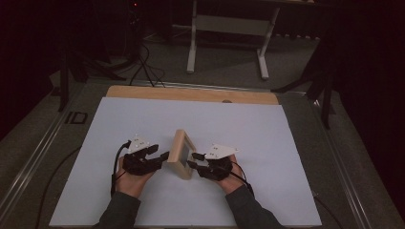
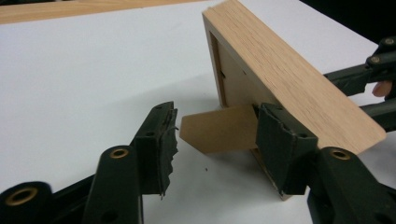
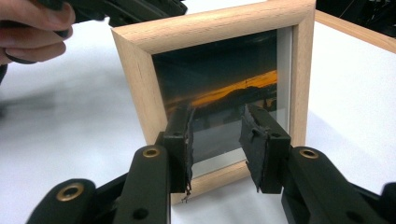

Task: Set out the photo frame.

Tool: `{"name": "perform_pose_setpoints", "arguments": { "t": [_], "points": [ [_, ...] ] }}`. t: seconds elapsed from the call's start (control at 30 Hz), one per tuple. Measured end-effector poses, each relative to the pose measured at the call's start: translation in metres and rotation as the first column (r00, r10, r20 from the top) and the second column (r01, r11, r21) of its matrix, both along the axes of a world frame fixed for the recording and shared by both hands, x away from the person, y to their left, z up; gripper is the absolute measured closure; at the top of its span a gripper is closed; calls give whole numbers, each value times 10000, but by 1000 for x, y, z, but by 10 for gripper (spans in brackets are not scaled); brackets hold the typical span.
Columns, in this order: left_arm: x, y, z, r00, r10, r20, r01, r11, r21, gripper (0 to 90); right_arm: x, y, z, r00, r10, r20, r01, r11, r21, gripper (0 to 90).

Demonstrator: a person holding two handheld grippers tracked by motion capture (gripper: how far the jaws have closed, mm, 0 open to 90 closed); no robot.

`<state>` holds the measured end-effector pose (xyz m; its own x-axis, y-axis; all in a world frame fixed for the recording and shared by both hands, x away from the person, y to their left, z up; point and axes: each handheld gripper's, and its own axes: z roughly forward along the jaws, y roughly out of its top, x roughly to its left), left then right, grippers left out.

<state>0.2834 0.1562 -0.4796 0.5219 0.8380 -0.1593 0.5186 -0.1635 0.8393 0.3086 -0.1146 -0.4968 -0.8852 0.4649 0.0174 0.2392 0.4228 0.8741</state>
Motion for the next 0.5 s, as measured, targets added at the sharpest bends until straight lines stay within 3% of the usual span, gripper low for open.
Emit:
{"name": "perform_pose_setpoints", "arguments": {
  "t": [0.23, 0.33, 0.5],
  "points": [
    [-3, 5, 8, 9993, 338, 135, -335, 9993, -193, 455, 1, -1, 0, 9999, -114, -67, 114, 9999, 29, 618],
    [-4, 7, 11, 9992, 356, 154, -348, 9981, -500, 447, 2, -2, 0, 9998, -161, -70, 161, 9999, 38, 612],
    [-7, 6, 16, 9989, 331, 342, -307, 9972, -676, 421, 3, -3, 0, 9996, -246, -105, 246, 9997, 43, 607]
  ]
}}
